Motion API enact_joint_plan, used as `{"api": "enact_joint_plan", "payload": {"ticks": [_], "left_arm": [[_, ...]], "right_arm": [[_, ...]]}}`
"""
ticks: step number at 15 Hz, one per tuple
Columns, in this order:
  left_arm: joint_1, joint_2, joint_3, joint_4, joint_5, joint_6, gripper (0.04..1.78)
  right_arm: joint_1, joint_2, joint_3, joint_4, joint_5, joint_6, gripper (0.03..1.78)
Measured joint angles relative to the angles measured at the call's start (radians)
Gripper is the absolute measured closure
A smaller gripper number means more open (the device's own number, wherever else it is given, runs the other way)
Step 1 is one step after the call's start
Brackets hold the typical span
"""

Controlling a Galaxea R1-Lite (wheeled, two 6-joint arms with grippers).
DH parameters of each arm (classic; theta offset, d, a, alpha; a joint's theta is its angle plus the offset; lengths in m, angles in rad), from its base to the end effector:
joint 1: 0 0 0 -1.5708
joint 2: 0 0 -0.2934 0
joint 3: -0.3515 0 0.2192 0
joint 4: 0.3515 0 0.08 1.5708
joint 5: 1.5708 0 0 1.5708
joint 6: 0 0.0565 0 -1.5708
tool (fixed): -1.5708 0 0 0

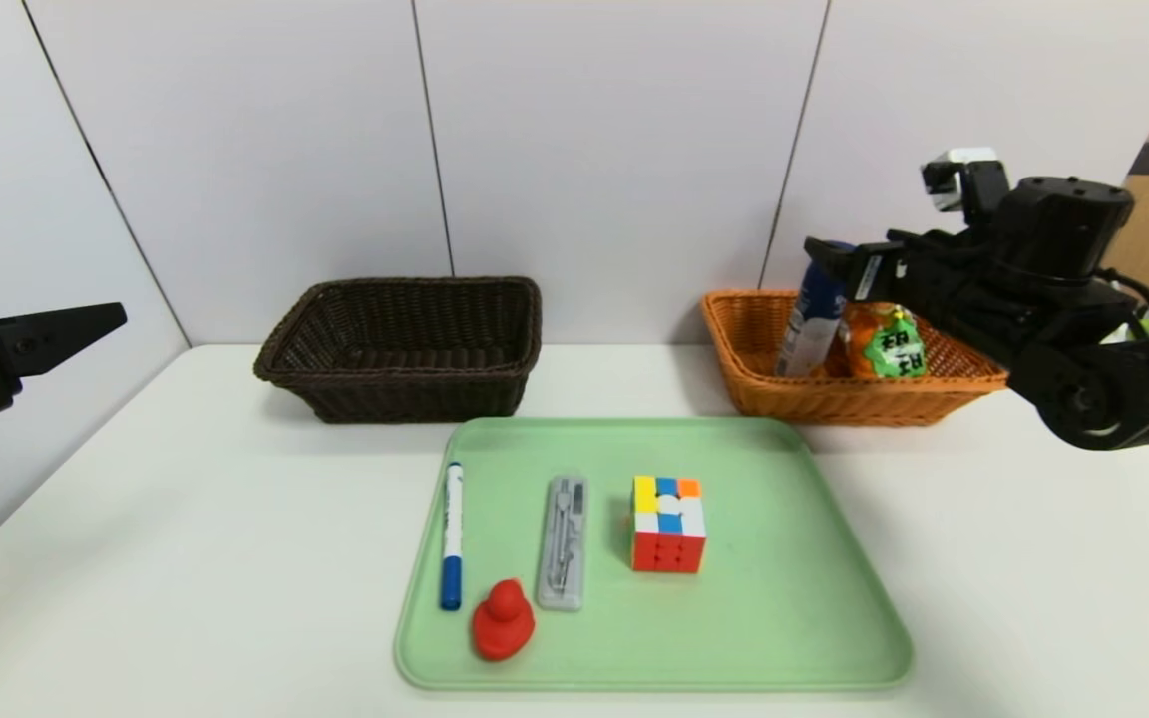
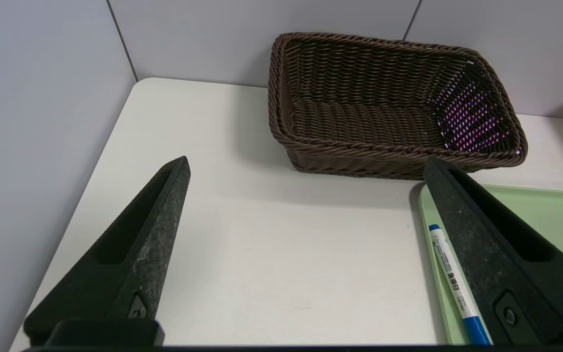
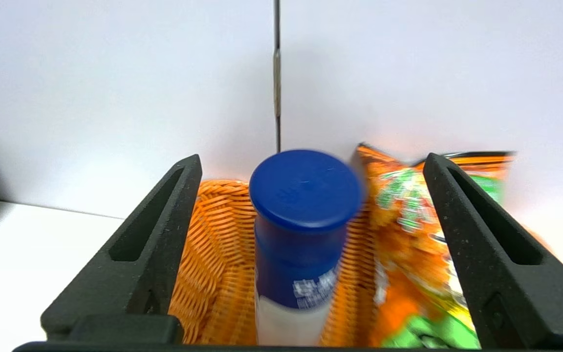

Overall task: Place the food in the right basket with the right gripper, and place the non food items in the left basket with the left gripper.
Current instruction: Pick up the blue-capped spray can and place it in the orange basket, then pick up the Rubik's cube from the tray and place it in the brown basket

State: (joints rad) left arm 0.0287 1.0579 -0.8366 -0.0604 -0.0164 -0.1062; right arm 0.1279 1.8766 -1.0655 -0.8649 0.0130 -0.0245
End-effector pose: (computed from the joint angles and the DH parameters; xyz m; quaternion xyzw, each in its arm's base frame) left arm 0.2080 0.0050 0.2622 -0.0547 0.0799 0.0104 0.9952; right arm 0.4175 0.0544 0.1899 -0.0107 -0.0277 0.0700 0.9971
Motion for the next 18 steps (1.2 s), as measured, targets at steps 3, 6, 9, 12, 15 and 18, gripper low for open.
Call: {"api": "enact_joint_plan", "payload": {"ticks": [3,6,9,12,15,18], "left_arm": [[-0.002,0.0,0.002,-0.016,-0.001,0.0,0.13],[-0.005,-0.001,0.016,-0.035,0.0,-0.001,0.13],[-0.005,-0.001,0.027,-0.035,0.0,-0.001,0.13],[-0.009,-0.001,0.04,-0.054,0.0,0.0,0.13],[-0.032,-0.001,0.068,-0.109,-0.001,0.004,0.13],[-0.043,-0.003,0.087,-0.114,-0.001,0.008,0.13]], "right_arm": [[0.027,-0.194,0.077,0.095,0.002,-0.001,0.19],[0.144,-0.363,0.088,0.235,0.007,0.0,0.16],[0.288,-0.45,0.117,0.336,0.005,0.005,0.14],[0.371,-0.44,0.19,0.398,-0.002,0.053,0.13],[0.399,-0.383,0.267,0.412,-0.021,0.076,0.12],[0.417,-0.32,0.286,0.51,-0.071,0.1,0.12]]}}
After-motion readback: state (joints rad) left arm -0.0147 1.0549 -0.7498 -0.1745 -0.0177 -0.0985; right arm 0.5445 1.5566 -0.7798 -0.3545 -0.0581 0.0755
